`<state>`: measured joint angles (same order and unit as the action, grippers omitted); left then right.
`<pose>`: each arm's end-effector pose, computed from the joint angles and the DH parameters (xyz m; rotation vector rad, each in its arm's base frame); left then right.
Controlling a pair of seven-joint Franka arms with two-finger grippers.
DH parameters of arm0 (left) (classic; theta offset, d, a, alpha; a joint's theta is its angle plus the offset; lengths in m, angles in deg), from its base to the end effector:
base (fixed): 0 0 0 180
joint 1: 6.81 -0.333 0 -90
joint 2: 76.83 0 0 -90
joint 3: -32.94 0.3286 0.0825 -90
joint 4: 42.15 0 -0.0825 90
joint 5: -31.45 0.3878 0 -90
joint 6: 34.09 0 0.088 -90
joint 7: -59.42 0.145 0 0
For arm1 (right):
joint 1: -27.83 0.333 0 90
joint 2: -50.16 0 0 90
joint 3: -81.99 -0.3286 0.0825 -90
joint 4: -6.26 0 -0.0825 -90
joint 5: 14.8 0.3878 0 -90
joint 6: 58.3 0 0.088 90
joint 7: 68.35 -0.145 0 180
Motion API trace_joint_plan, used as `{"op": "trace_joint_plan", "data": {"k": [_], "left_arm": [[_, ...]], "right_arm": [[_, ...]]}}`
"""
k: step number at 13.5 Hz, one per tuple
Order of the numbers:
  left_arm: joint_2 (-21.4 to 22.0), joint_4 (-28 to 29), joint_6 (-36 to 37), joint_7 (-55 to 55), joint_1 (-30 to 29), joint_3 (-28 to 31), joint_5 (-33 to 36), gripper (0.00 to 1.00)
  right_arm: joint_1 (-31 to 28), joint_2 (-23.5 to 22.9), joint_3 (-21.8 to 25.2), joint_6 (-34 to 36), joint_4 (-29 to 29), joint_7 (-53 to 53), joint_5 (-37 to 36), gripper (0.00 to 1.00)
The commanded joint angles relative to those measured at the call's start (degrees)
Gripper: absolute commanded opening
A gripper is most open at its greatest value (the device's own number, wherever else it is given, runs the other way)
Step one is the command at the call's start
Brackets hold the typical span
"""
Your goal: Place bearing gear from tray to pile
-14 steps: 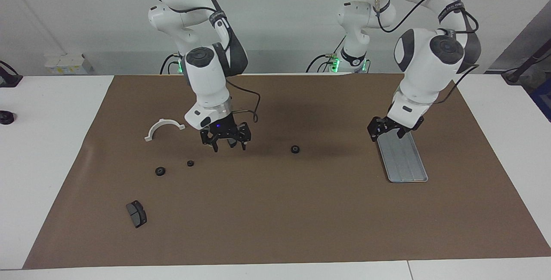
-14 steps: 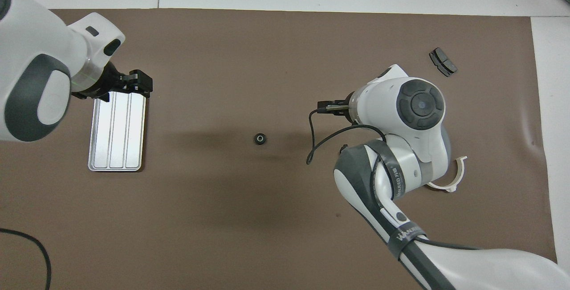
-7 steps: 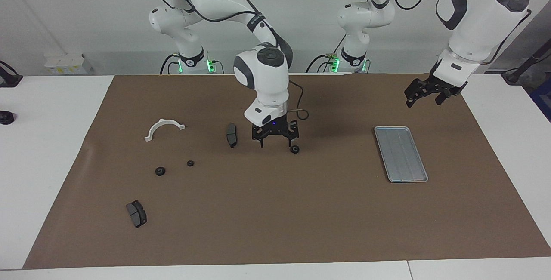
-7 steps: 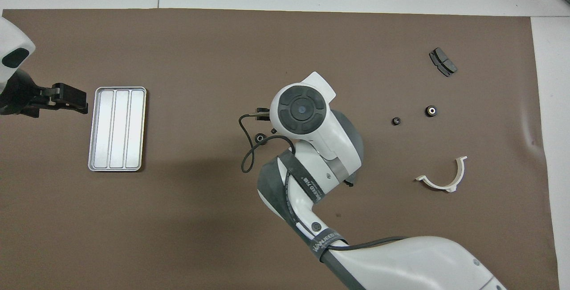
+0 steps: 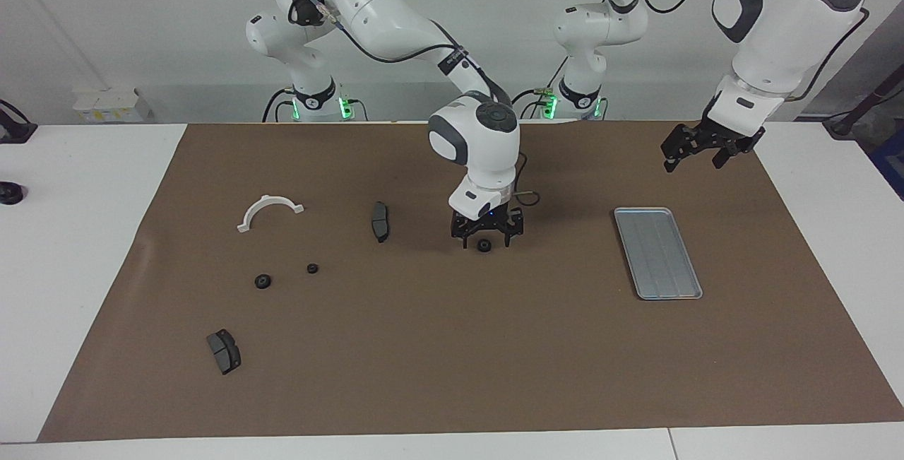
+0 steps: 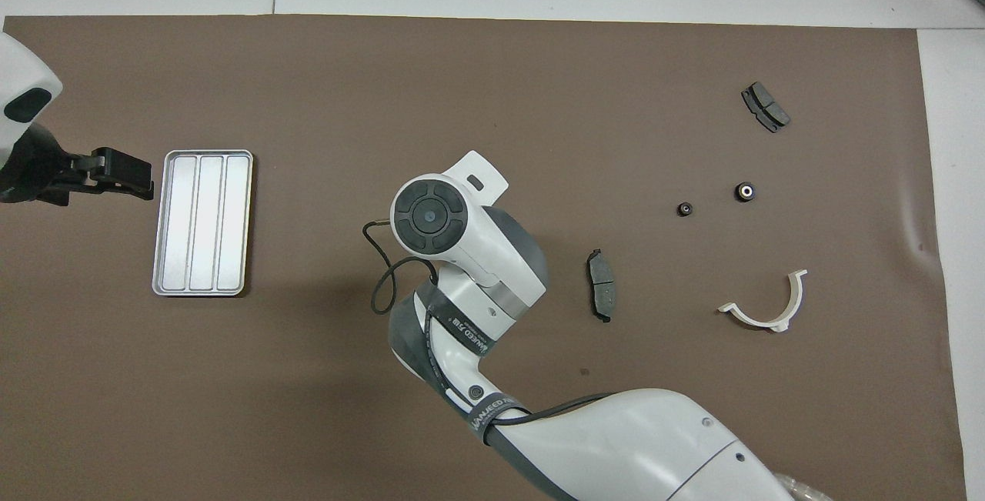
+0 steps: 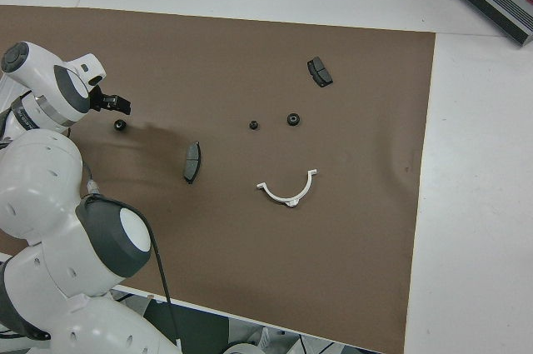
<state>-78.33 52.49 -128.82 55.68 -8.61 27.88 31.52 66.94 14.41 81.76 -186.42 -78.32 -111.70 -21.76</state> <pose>0.5690 -0.0317 0.5528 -3.1409 -0.0130 0.0385 0.5790 0.4646 0.2955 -3.1148 0.0037 -0.2604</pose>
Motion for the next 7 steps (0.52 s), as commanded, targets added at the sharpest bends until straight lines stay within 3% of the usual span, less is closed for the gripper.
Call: {"op": "trace_joint_plan", "data": {"k": [1, 3, 7], "left_arm": [[2.03, 2.56, -1.34, 0.58, -0.14, 0.14, -0.69, 1.00], [2.03, 2.56, -1.43, 0.85, -0.14, 0.14, -0.60, 1.00], [2.03, 2.56, -1.34, 0.85, -0.14, 0.14, -0.60, 1.00]], "right_arm": [[-0.17, -0.19, -0.12, -4.66, -2.85, -1.04, -0.95, 1.00], [-0.17, 0.51, -0.12, -7.40, -6.28, -1.13, -1.04, 0.96], [1.06, 0.95, -0.12, -7.67, -7.44, -1.21, -1.12, 0.84]]}}
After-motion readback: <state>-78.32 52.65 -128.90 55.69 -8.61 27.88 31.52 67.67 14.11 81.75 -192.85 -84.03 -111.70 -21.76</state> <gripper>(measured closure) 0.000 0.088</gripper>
